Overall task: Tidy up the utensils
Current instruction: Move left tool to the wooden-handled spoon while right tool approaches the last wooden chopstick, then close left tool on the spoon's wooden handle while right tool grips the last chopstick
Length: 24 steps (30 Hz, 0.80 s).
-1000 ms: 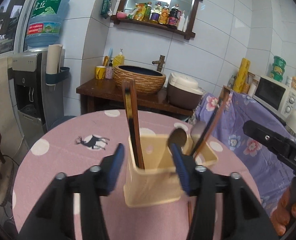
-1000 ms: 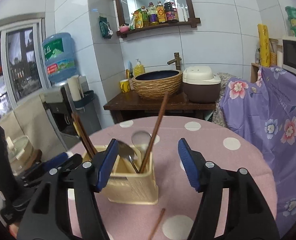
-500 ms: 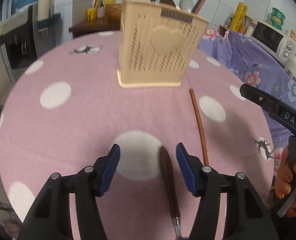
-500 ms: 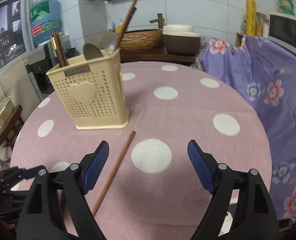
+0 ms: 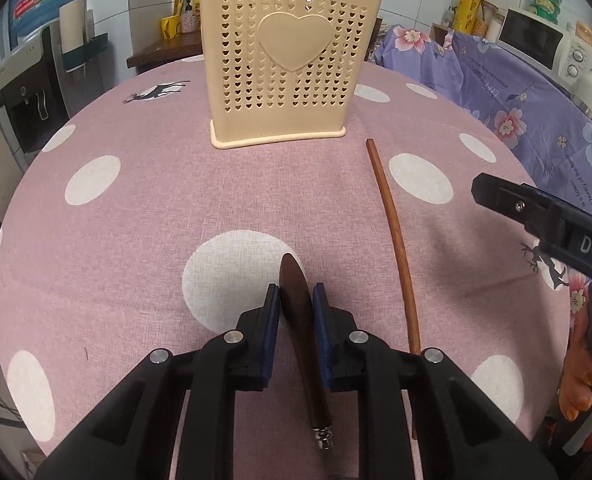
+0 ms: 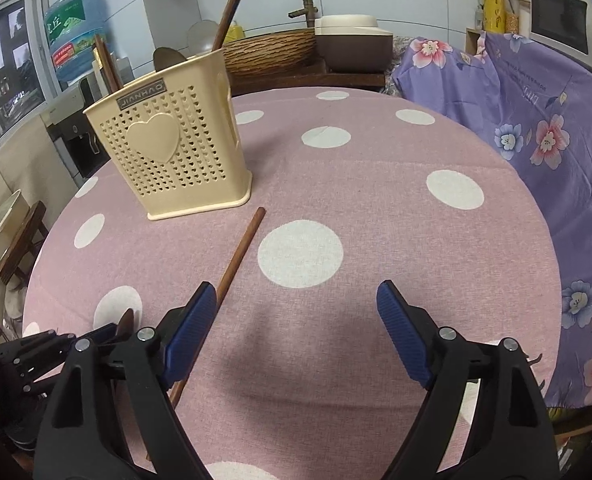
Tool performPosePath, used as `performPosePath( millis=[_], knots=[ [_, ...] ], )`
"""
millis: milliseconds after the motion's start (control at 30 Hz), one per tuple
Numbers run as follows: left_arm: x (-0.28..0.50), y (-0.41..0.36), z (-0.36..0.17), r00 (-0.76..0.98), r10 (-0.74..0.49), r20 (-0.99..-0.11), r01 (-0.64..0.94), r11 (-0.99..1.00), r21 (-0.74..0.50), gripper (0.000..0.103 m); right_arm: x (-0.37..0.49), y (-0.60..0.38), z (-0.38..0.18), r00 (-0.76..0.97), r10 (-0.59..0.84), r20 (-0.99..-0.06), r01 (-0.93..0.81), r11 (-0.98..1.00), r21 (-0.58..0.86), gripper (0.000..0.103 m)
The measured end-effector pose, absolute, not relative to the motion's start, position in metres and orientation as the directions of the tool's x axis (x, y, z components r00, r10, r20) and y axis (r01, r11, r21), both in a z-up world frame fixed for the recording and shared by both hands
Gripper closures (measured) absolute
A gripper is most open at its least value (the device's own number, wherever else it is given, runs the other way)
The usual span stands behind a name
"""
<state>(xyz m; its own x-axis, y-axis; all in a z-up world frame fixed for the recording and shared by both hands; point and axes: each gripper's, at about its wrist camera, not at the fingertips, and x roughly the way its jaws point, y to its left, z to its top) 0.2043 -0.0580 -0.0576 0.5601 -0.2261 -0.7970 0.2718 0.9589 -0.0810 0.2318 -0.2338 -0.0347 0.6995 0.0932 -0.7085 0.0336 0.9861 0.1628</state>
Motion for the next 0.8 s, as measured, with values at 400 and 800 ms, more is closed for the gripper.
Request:
performPosePath(
  millis=[400, 800],
  knots=[
    [0.271, -0.019, -0.056, 0.531, -0.202, -0.823, 0.204, 0.973, -0.107, 0.087, 0.278, -0.201, -0.044, 0.591, 0.165, -0.789, -0.013, 0.981, 0.196, 0.040],
    [0.274, -0.014, -0.055, 0.537, -0.212, -0.816, 0.187, 0.974, -0.130, 0.087, 0.303, -0.176, -0.066, 0.552, 0.052, -0.832, 0.039, 0.995, 0.088, 0.065]
  ],
)
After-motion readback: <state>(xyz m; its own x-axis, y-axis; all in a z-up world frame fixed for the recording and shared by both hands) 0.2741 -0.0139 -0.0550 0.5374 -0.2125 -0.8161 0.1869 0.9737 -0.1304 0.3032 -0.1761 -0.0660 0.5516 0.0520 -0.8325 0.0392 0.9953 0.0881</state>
